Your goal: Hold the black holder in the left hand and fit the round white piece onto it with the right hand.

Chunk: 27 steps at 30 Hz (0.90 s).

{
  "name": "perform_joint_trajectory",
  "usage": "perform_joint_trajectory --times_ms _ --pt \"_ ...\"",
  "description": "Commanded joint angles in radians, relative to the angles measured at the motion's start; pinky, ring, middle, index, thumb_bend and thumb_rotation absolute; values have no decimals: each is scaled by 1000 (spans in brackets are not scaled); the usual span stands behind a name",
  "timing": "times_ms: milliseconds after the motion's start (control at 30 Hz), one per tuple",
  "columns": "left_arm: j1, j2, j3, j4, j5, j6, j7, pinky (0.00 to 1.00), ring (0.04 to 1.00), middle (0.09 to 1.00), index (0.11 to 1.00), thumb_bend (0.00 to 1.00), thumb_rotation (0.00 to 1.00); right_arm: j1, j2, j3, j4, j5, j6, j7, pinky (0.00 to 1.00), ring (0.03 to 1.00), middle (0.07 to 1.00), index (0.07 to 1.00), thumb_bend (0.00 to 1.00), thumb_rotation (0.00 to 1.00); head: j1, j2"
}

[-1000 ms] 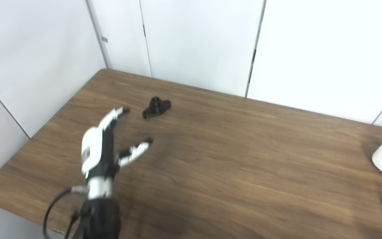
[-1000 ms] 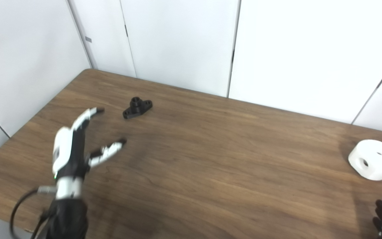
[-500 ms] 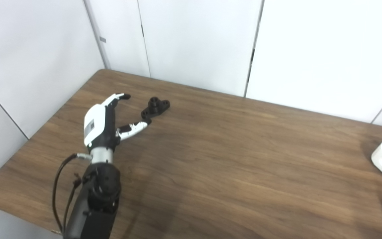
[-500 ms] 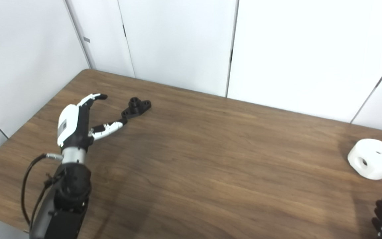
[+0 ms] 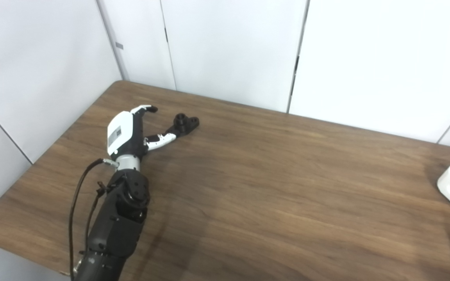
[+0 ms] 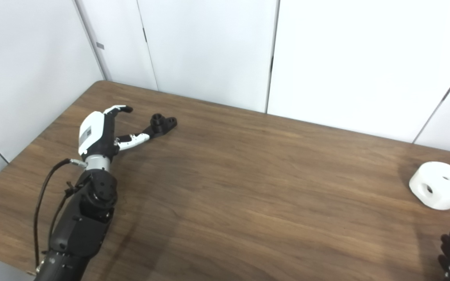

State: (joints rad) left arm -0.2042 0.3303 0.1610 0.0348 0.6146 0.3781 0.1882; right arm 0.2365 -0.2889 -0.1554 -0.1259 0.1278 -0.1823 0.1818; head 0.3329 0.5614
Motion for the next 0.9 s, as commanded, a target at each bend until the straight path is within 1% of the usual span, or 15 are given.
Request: perform_joint_trajectory --times_ms 0,67,133,367,467,600,733,767,867 --pt "-58 41 -7 6 2 -14 12 790 888 863 748 879 299 40 31 18 50 -3 -2 -6 1000 1000 981 1000 642 1000 0 1" --pt "-67 49 -14 33 -3 -21 14 788 886 860 740 887 285 41 32 20 44 -7 6 -8 1000 1000 983 1000 643 1000 -2 -1" --pt "-77 57 -23 63 -5 -25 18 791 882 858 735 893 279 40 33 20 47 -4 1 -6 1000 1000 986 1000 630 1000 -3 -1" --pt "-97 72 -48 116 -2 -19 21 845 887 860 733 908 279 43 38 20 41 -17 8 -16 1000 1000 984 1000 630 1000 -10 -2" --pt "-112 79 -64 163 1 -36 41 852 889 859 718 905 256 44 41 22 39 -17 7 -19 1000 1000 984 1000 623 1000 -12 -1" --pt "-137 91 -84 227 5 -46 59 857 893 858 706 911 269 43 44 23 44 -13 -2 -19 1000 1000 977 1000 617 1000 -15 0" --pt "-161 95 -90 257 -17 -25 39 879 904 866 720 900 285 48 45 26 35 -18 3 -21 1000 1000 974 1000 612 1000 -21 2" --pt "-166 91 -84 257 -33 -24 33 875 905 867 722 894 281 49 45 26 33 -19 5 -21 1000 1000 973 1000 612 1000 -22 3" --pt "-178 91 -80 260 -62 -22 25 815 886 850 714 895 284 49 46 26 28 -26 12 -26 1000 1000 975 1000 633 1000 -23 4"
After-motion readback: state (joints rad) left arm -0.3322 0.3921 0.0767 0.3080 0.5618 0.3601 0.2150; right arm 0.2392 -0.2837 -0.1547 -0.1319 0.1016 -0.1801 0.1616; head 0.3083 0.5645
